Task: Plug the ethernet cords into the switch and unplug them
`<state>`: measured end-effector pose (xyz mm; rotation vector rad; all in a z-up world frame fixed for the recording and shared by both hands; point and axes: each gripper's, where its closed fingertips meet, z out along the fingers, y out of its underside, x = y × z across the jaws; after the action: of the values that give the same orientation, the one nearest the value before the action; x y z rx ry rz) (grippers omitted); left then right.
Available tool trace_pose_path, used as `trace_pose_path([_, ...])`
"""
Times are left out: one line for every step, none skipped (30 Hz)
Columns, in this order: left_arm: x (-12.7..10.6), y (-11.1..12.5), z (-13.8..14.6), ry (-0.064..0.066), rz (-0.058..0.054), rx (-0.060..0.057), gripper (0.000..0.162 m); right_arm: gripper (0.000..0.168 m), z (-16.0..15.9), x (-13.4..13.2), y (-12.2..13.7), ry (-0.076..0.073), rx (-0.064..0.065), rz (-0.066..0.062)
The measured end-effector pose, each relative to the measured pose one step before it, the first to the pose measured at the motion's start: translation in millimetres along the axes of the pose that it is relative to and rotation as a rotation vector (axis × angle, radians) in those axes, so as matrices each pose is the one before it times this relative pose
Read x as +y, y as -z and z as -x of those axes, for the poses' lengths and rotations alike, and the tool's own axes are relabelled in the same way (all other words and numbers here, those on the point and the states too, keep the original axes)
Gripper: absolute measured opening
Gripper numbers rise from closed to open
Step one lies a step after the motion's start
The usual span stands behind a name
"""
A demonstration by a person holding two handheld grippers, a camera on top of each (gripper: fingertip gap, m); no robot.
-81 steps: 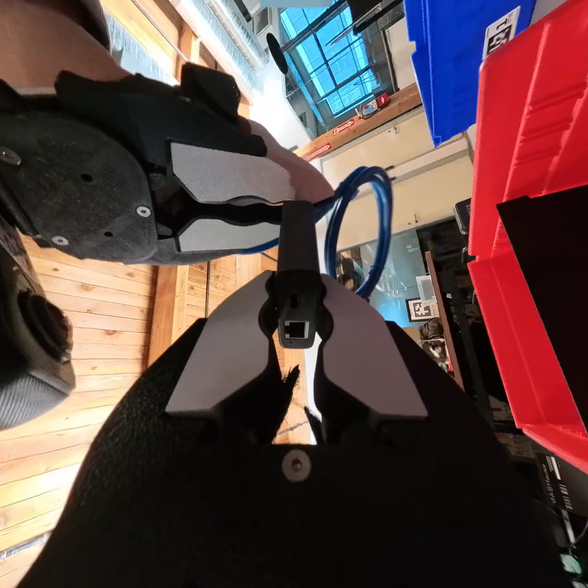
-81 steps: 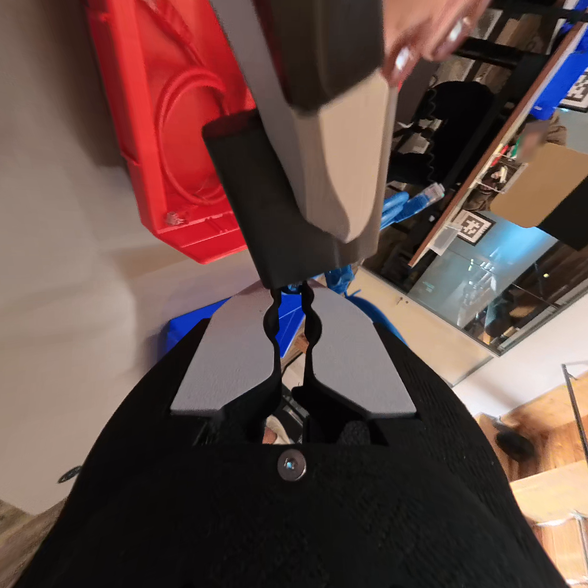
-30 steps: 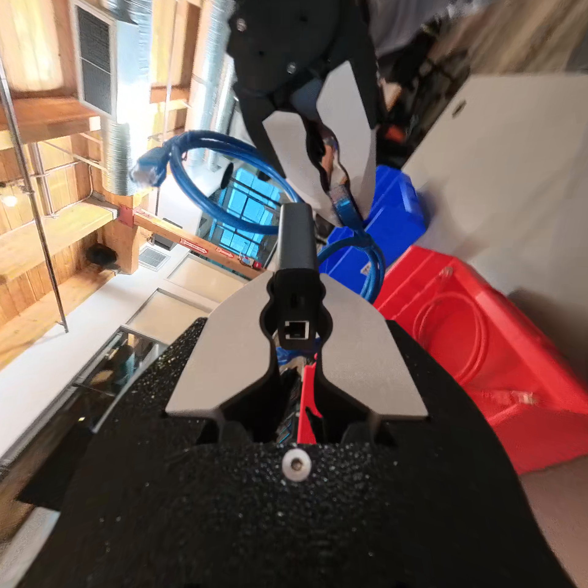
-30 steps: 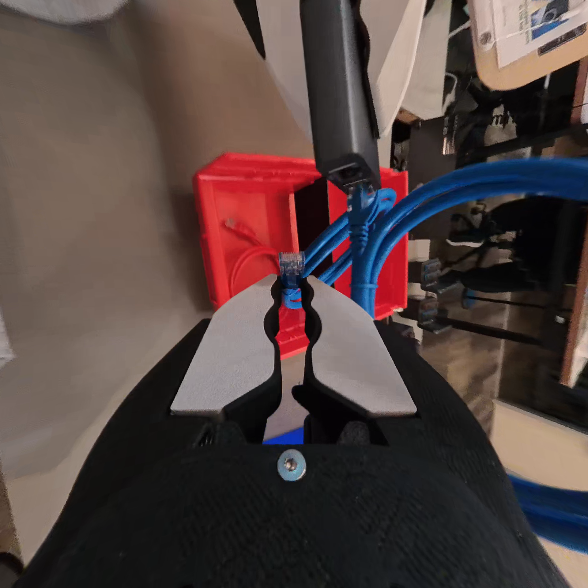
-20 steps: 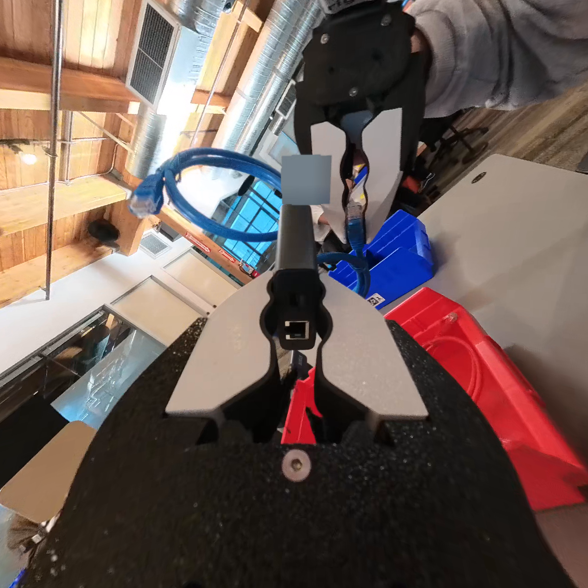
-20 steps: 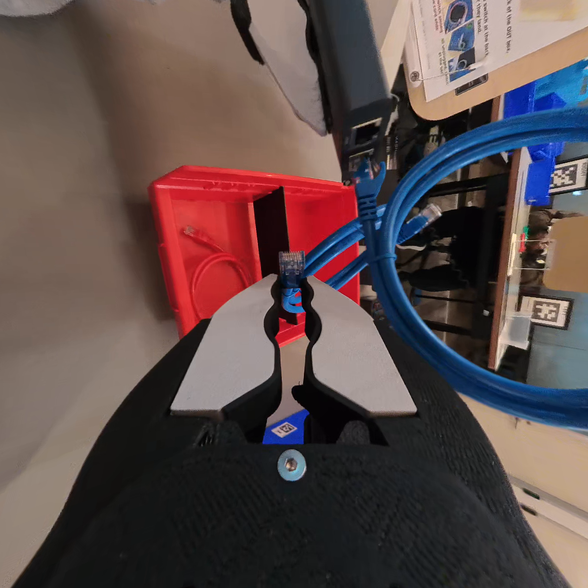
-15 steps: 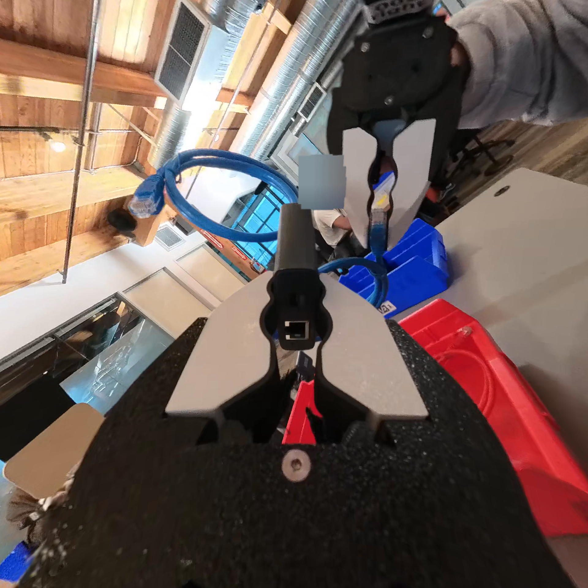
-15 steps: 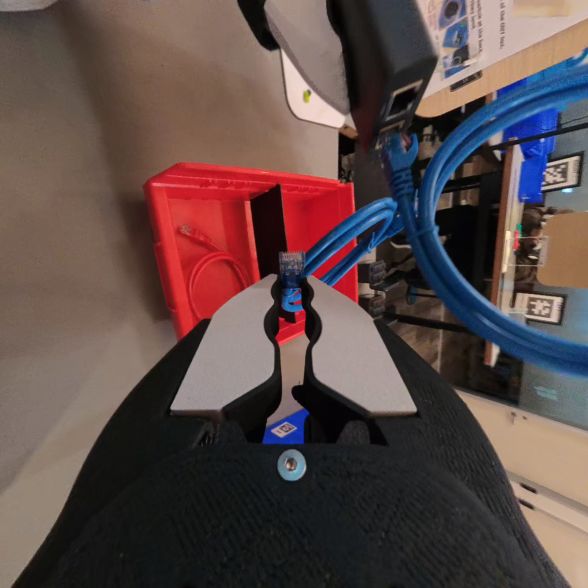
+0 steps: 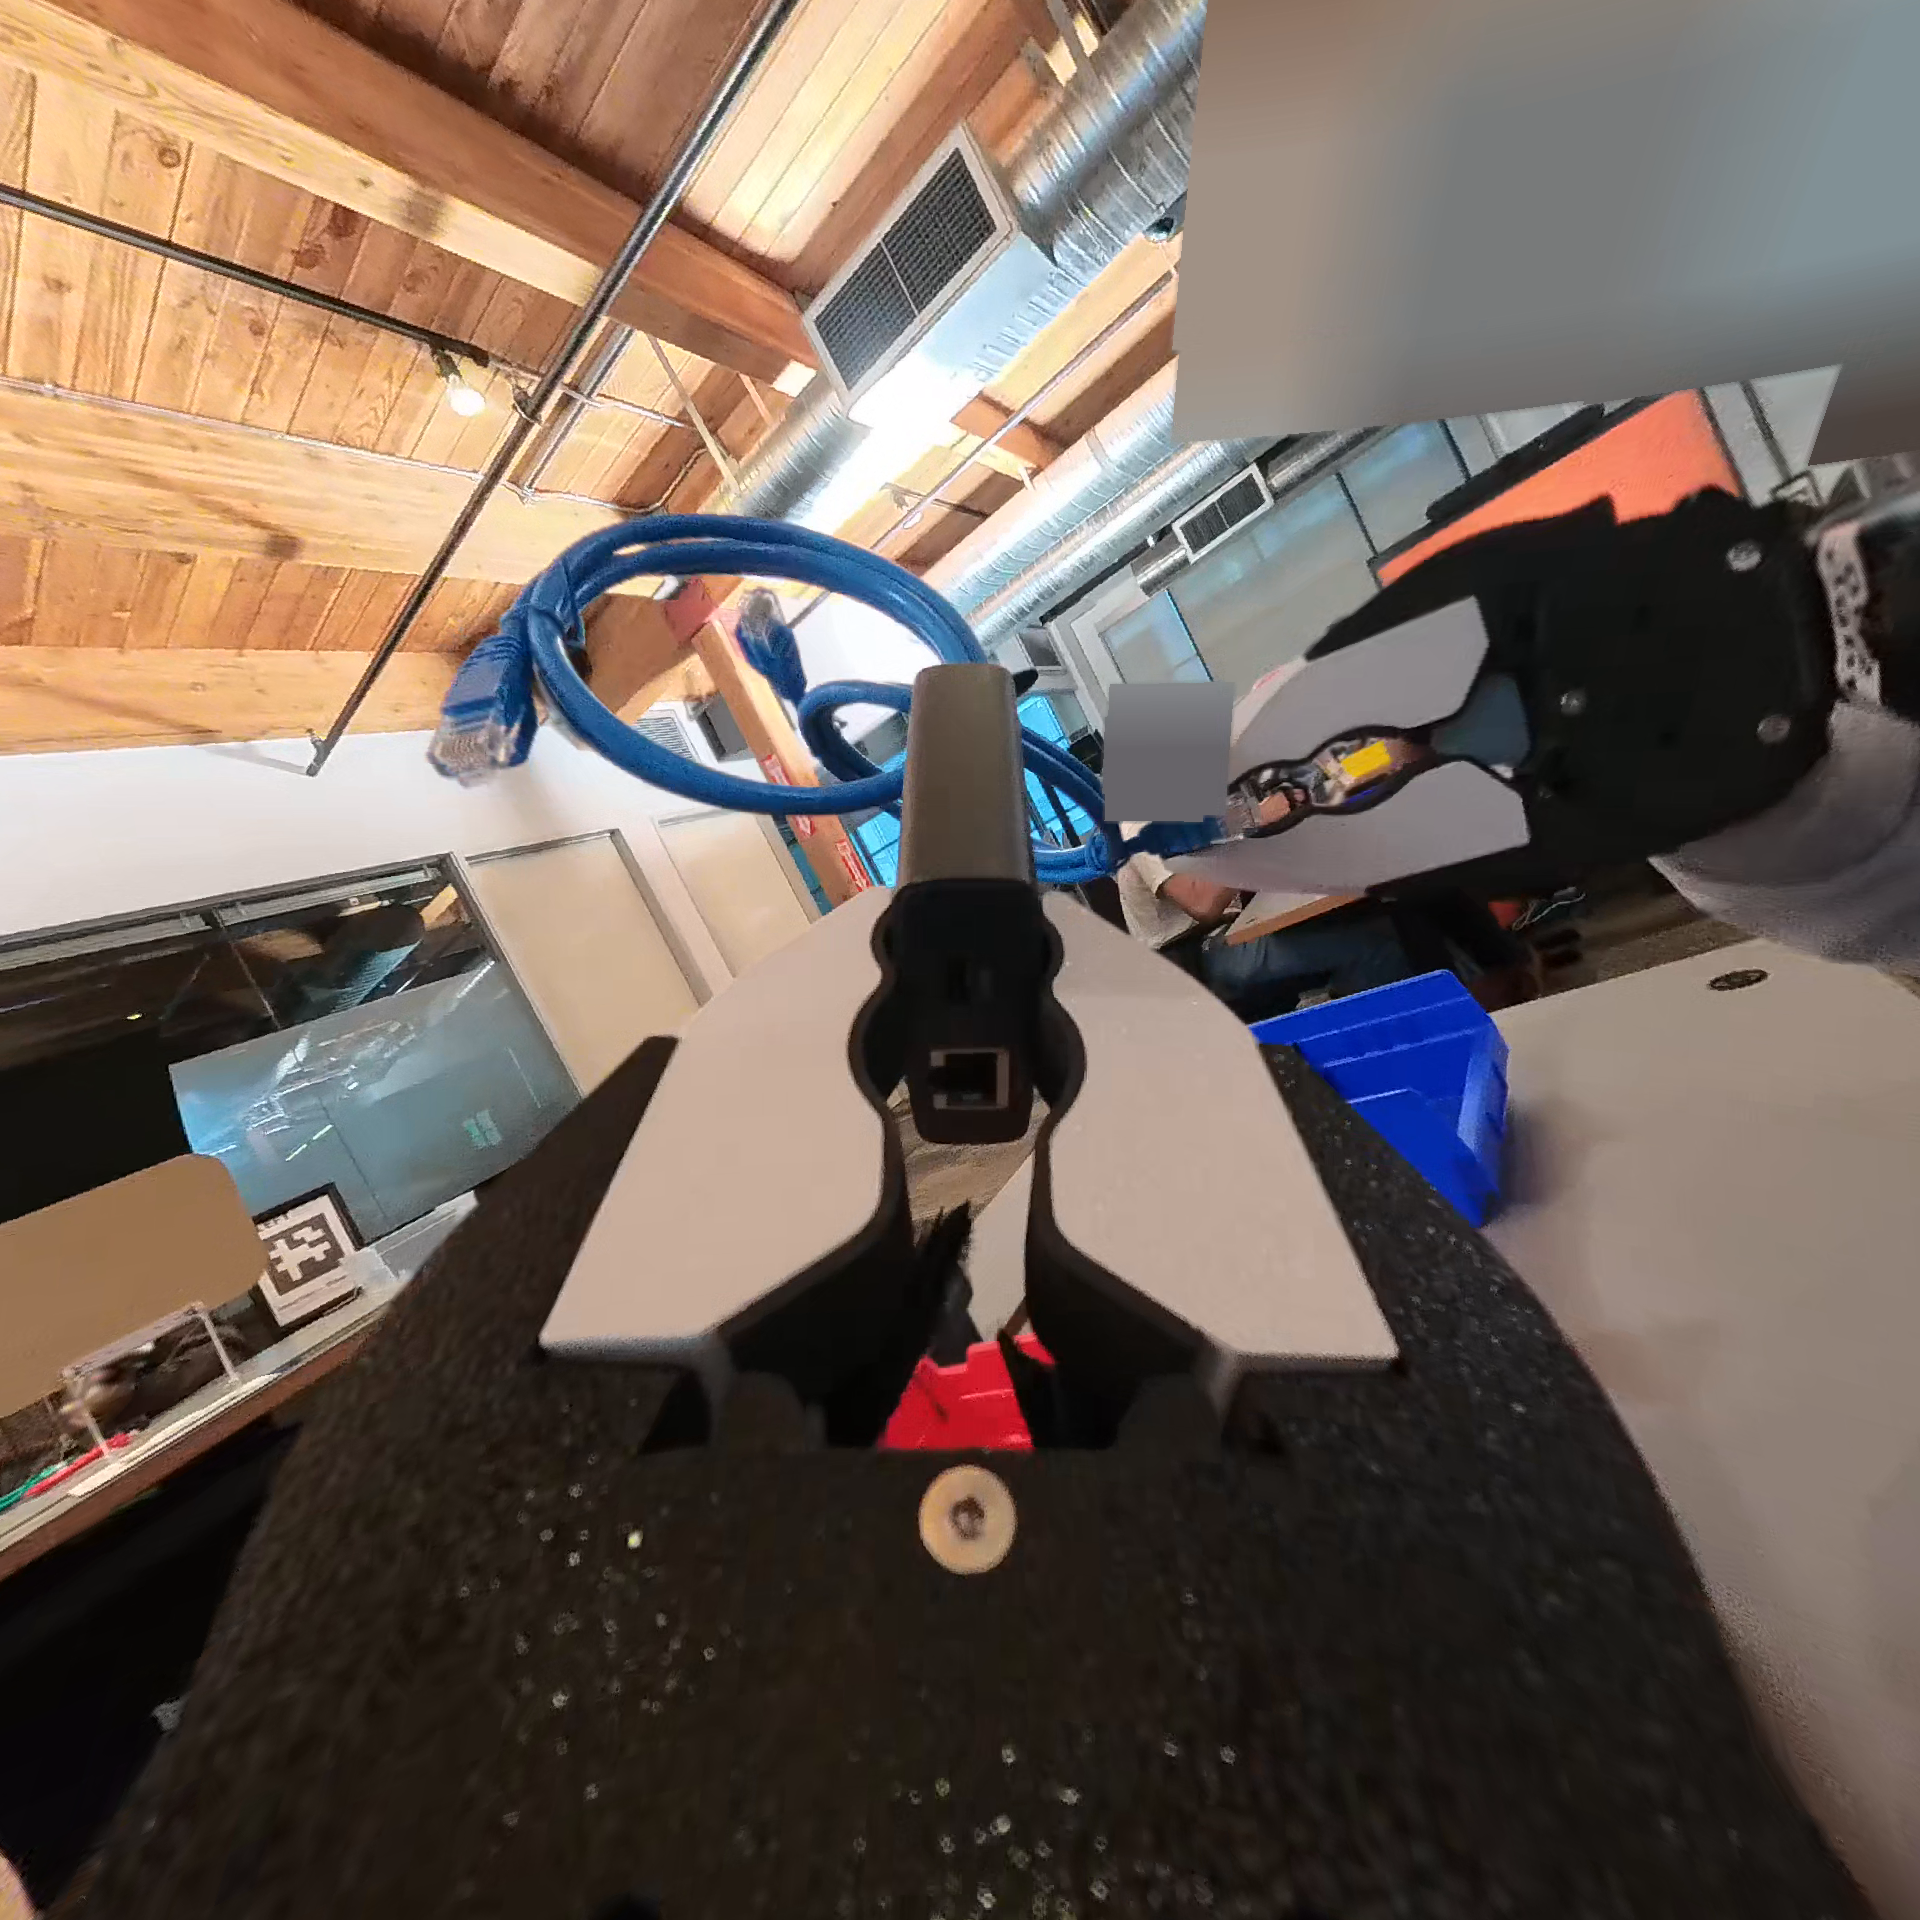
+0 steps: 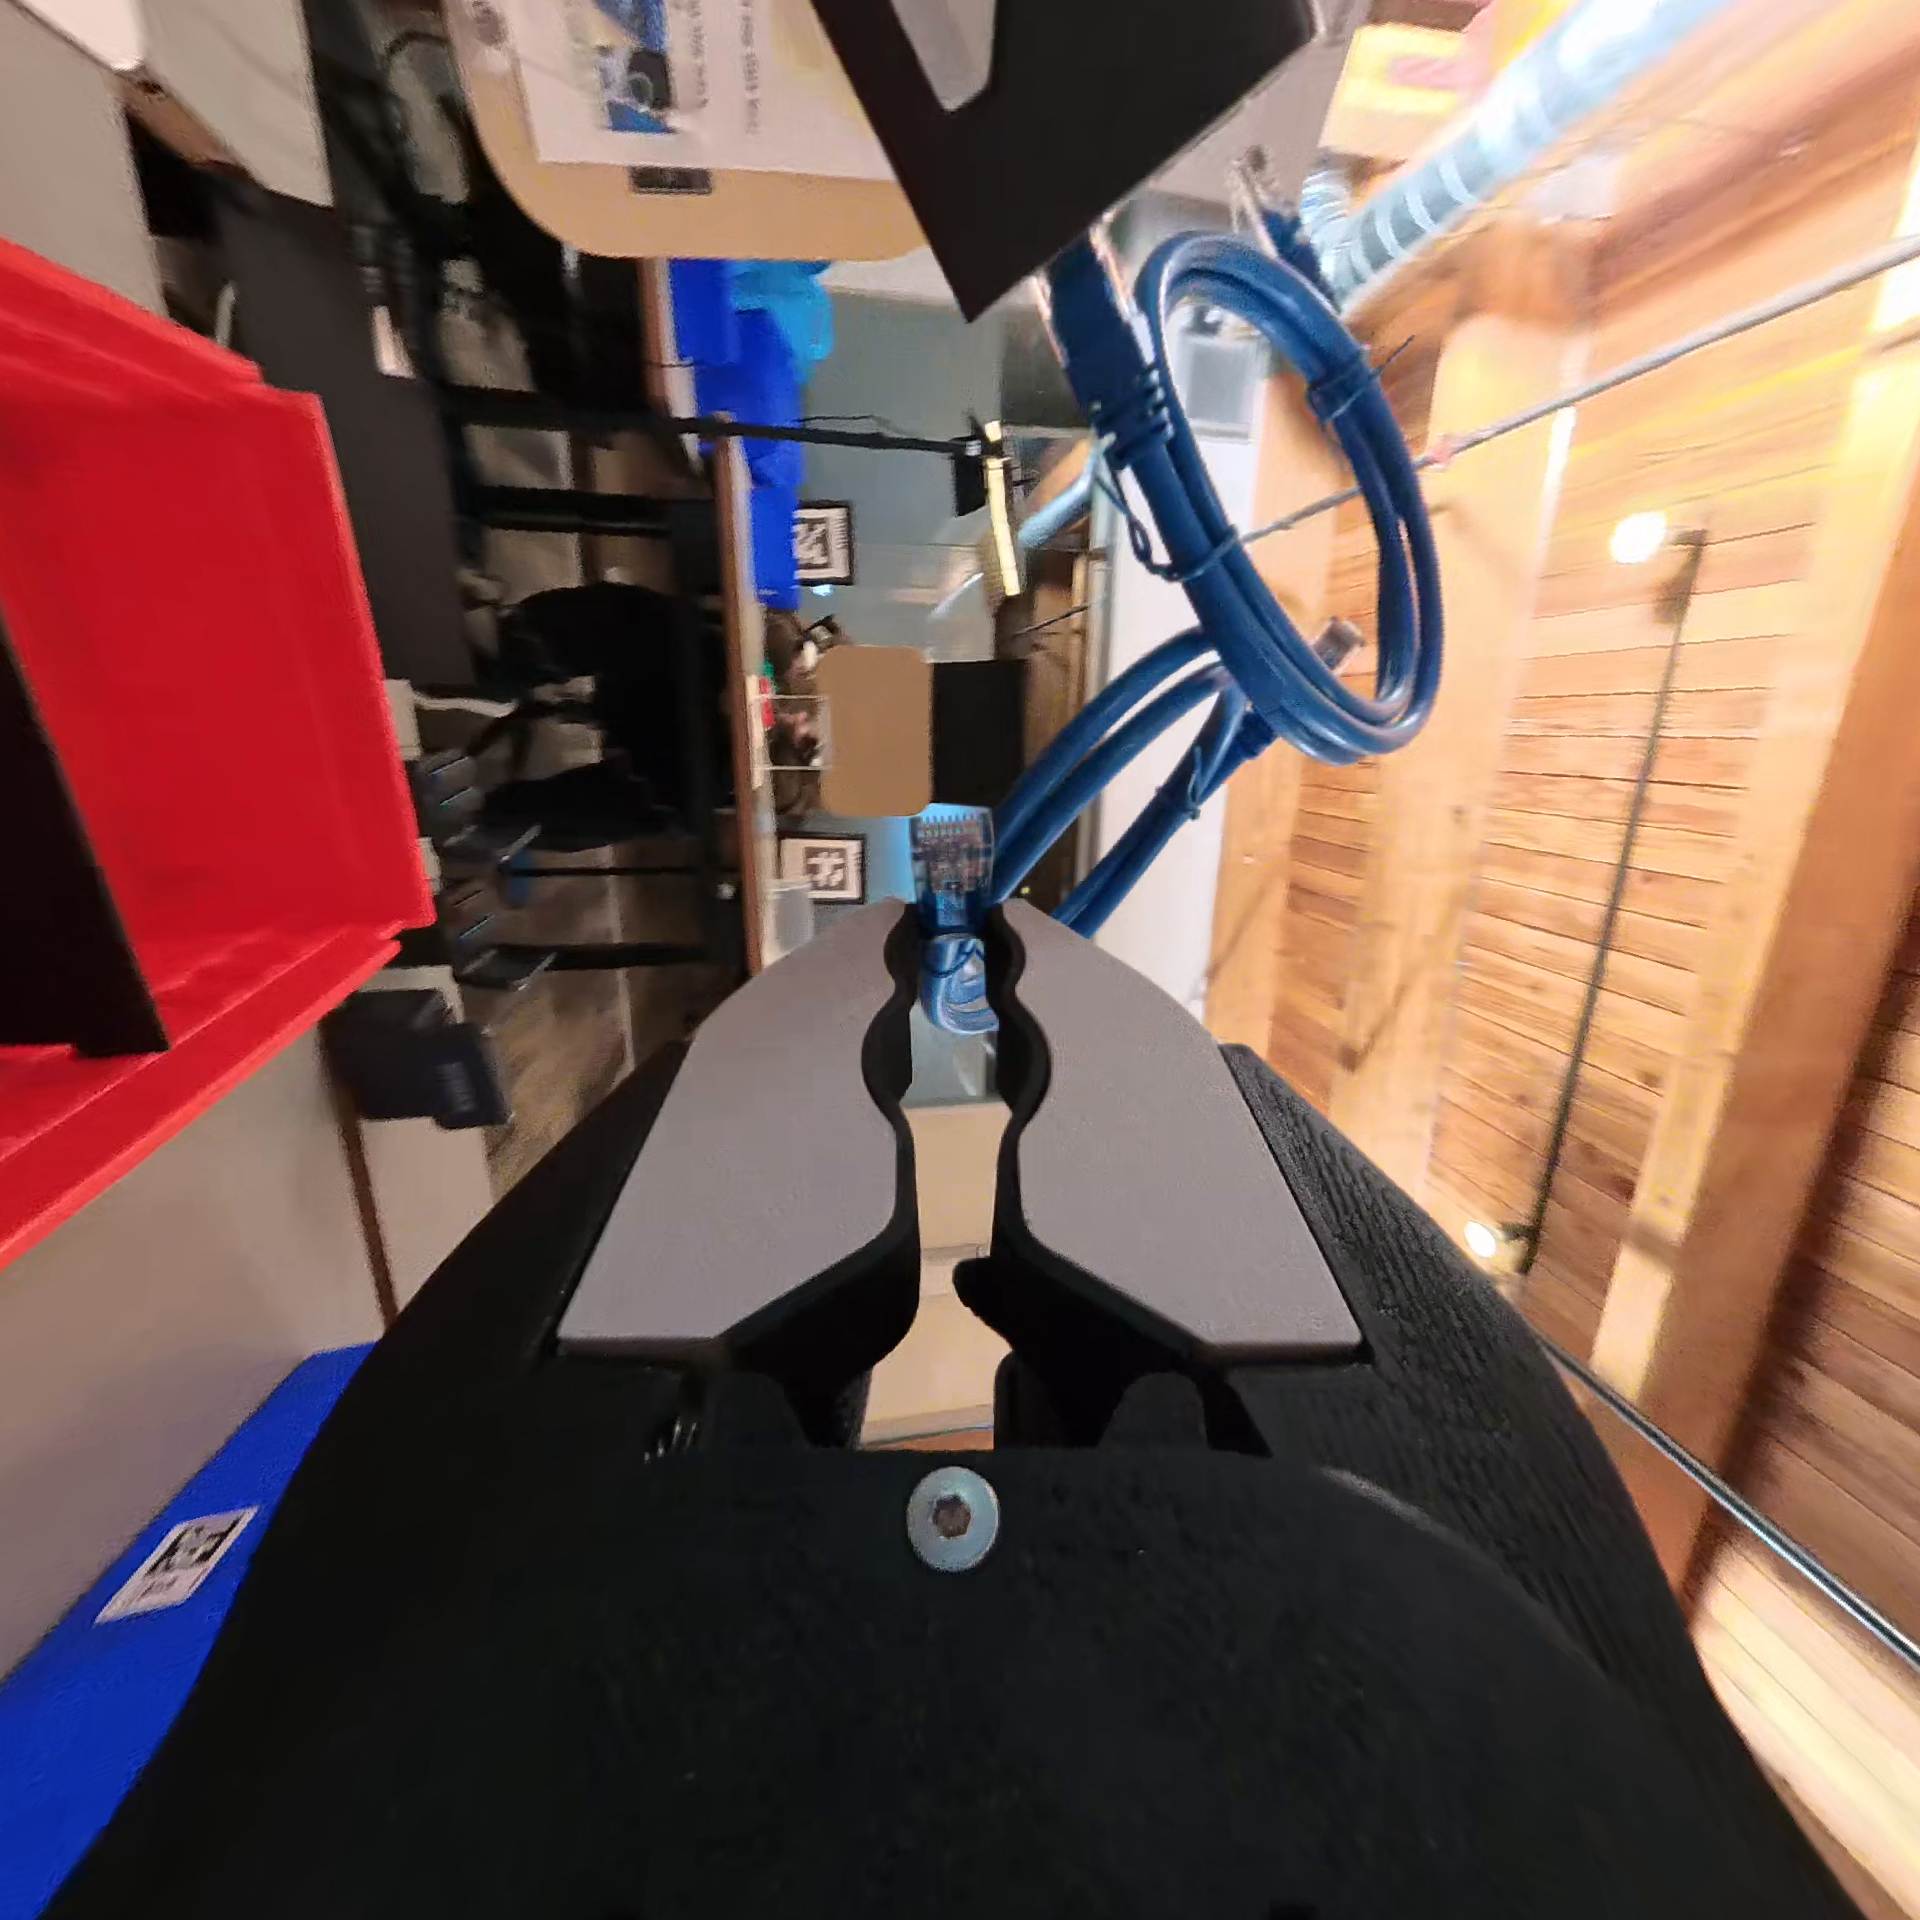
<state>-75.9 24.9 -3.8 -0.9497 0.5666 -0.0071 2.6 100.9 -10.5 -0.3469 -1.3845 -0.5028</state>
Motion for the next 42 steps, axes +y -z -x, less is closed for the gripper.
trace_pose_path([-2.33, -0.22, -0.45, -0.0035, 0.0041, -0.007, 0.02, 0.009, -1.67, 0.39, 0.7, -0.0024, 0.0329, -0.0064])
trace_pose_path([-2.54, 0.06, -0.2, -0.0092, 0.0042, -0.0117, 0.02, 0.009, -0.82, 1.45, 0.47, -0.0013, 0.0251, 0.0008])
trace_pose_path([-2.88, 0.31, 0.29, -0.0113, 0.0018, -0.0147, 0.02, 0.01, 0.99, 1.99, 0.05, -0.0038, 0.0082, 0.0047])
trace_pose_path([-3.47, 0.57, 0.49, -0.009, -0.0032, -0.0134, 0.02, 0.01, 1.62, 1.34, 0.14, -0.0112, 0.0004, 0.0014])
trace_pose_path([-3.91, 0.89, 0.09, -0.0033, -0.0087, -0.0059, 0.02, 0.01, 1.36, 0.72, 0.18, -0.0147, -0.0019, -0.0022])
trace_pose_path([-4.33, 0.91, -1.01, 0.0034, -0.0154, 0.0076, 0.02, 0.01, 1.22, 0.64, 0.22, -0.0148, -0.0048, -0.0015])
trace_pose_path([-3.73, 1.02, -0.68, 0.0111, -0.0153, 0.0094, 0.02, 0.01, 0.92, 0.75, -0.02, -0.0138, -0.0056, 0.0009])
trace_pose_path([-2.41, 0.87, 0.58, 0.0116, -0.0092, 0.0036, 0.02, 0.01, 0.27, 0.82, -0.06, -0.0109, -0.0014, 0.0008])
trace_pose_path([-1.08, 0.88, 1.46, 0.0041, -0.0035, -0.0016, 0.02, 0.01, -0.38, 1.08, -0.05, -0.0067, 0.0036, 0.0015])
trace_pose_path([0.17, 0.87, 2.77, -0.0006, 0.0025, -0.0101, 0.02, 0.01, -0.47, 1.65, -0.35, -0.0045, 0.004, 0.0049])
trace_pose_path([0.82, 0.84, 3.32, -0.0008, 0.0042, -0.0135, 0.02, 0.01, -0.57, 1.67, -0.49, -0.0055, 0.0055, 0.0048])
trace_pose_path([0.72, 0.72, 3.15, 0.0033, 0.003, -0.0119, 0.02, 0.01, -0.97, 1.07, -0.29, -0.0069, 0.0089, -0.001])
trace_pose_path([0.53, 0.58, 2.55, 0.0101, 0.0009, -0.0078, 0.02, 0.01, -0.41, 0.85, -0.32, -0.0086, 0.0058, -0.0005])
trace_pose_path([0.3, 0.5, 1.91, 0.014, -0.0003, -0.0033, 0.02, 0.01, -0.19, 0.8, -0.11, -0.0093, 0.0044, 0.0015])
trace_pose_path([0.06, 0.53, 1.8, 0.0118, -0.0017, -0.0041, 0.02, 0.01, -0.23, 0.22, 0.16, -0.0072, 0.0059, -0.0013])
trace_pose_path([0.03, 0.46, 1.75, 0.0074, -0.001, -0.0059, 0.02, 0.01, 0.38, -0.28, 0.24, -0.0037, 0.0029, -0.003])
trace_pose_path([0.1, 0.41, 1.02, 0.002, 0.0005, -0.0026, 0.02, 0.01, 0.65, -0.43, 0.24, -0.0014, 0.0012, -0.0032])
trace_pose_path([0.18, 0.22, 0.48, 0.0, 0.0019, 0.0003, 0.02, 0.01, 0.73, -0.34, 0.15, 0.0, 0.0011, -0.0014])
trace_pose_path([-0.08, 0.13, 0.16, 0.0012, 0.0012, 0.0009, 0.02, 0.01, 0.7, -0.23, 0.0, 0.0026, 0.0004, -0.0004])
trace_pose_path([-0.25, -0.01, -0.24, 0.0006, -0.0004, 0.0026, 0.02, 0.01, 0.73, -0.07, 0.0, 0.0044, -0.0008, 0.0002])
trace_pose_path([-0.2, -0.11, -0.65, -0.0002, 0.0005, 0.0034, 0.02, 0.01, 0.83, 0.14, -0.18, 0.0041, -0.0025, 0.001])
trace_pose_path([0.14, -0.16, -0.58, -0.0003, 0.0018, 0.0023, 0.02, 0.01, 0.86, 0.17, -0.25, 0.003, -0.0038, 0.0003])
trace_pose_path([0.15, -0.2, -0.65, -0.0018, 0.0016, 0.002, 0.02, 0.01, 0.59, 0.32, -0.18, 0.0007, -0.0029, 0.0012])
trace_pose_path([0.37, -0.29, -0.72, -0.0085, 0.0026, -0.0002, 0.02, 0.01, 0.27, 0.26, -0.11, -0.0007, -0.0014, 0.0011])
trace_pose_path([1.06, -0.53, -0.65, -0.0169, 0.0072, -0.0038, 0.02, 0.01, -0.13, 0.07, 0.03, -0.0021, -0.0003, 0.0002])
trace_pose_path([1.65, -0.7, -1.09, -0.0225, 0.0109, -0.003, 0.02, 0.01, -0.23, -0.17, 0.18, -0.0046, -0.0008, 0.0001])
trace_pose_path([1.77, -0.79, -1.71, -0.0296, 0.0121, -0.0025, 0.02, 0.01, -0.22, -0.47, 0.36, -0.0075, -0.0019, -0.0008])
trace_pose_path([1.91, -1.05, -2.59, -0.0439, 0.0134, -0.001, 0.02, 0.01, 0.11, -0.68, 0.45, -0.0093, -0.0061, -0.0012])
trace_pose_path([2.27, -1.22, -3.97, -0.0643, 0.0165, 0.0038, 0.02, 0.01, 0.75, -0.86, 0.4, -0.0109, -0.012, -0.0002])
trace_pose_path([2.78, -1.06, -5.04, -0.0911, 0.0152, 0.005, 0.02, 0.01, 1.68, -0.86, 0.32, -0.0132, -0.0202, 0.0021])
trace_pose_path([2.17, -0.78, -5.32, -0.1023, 0.0069, -0.0005, 0.02, 0.01, 3.16, -1.1, 0.42, -0.0151, -0.035, 0.0024])
trace_pose_path([0.07, 0.11, -6.49, -0.1049, -0.0097, 0.0021, 0.021, 0.01, 4.46, -2.37, 0.67, -0.0235, -0.0501, -0.0007])
trace_pose_path([-1.96, 0.66, -6.5, -0.1122, -0.0236, -0.0075, 0.02, 0.01, 5.9, -3.67, 1.15, -0.0301, -0.0671, -0.0057])
trace_pose_path([-1.17, 0.39, -5.49, -0.1066, -0.0113, -0.0138, 0.02, 0.01, 6.16, -4.54, 1.75, -0.035, -0.0759, -0.0095])
trace_pose_path([-0.24, -0.24, -4.74, -0.0909, 0.0018, -0.0139, 0.02, 0.01, 5.93, -3.93, 2.26, -0.033, -0.0769, -0.0022])
trace_pose_path([-1.01, -0.46, -3.89, -0.056, 0.004, -0.0099, 0.02, 0.01, 5.29, -3.28, 2.63, -0.0209, -0.068, 0.0038])
trace_pose_path([-2.68, -0.17, -3.04, -0.0451, -0.0063, -0.011, 0.02, 0.01, 3.87, -2.26, 2.54, -0.0088, -0.0509, 0.0125])
trace_pose_path([-3.13, -0.4, -3.55, -0.056, -0.0045, -0.0057, 0.02, 0.01, 2.58, -1.32, 2.43, 0.006, -0.0315, 0.0196])
trace_pose_path([-2.32, -1.02, -4.77, -0.0699, 0.0065, 0.0014, 0.02, 0.01, 1.39, -1.45, 2.18, 0.0193, -0.0137, 0.0184])
trace_pose_path([-1.94, -1.23, -5.11, -0.0553, 0.0091, 0.0073, 0.02, 0.01, 0.7, -1.72, 1.91, 0.0205, -0.0041, 0.0159])
trace_pose_path([-2.38, -1.17, -4.91, -0.0317, 0.0027, 0.0086, 0.02, 0.01, 1.66, -1.4, 1.44, 0.0182, -0.0076, 0.0158])
trace_pose_path([-2.34, -1.09, -3.9, -0.0272, 0.0017, 0.0026, 0.02, 0.01, 2.58, -1.07, 0.88, 0.0125, -0.0131, 0.0147])
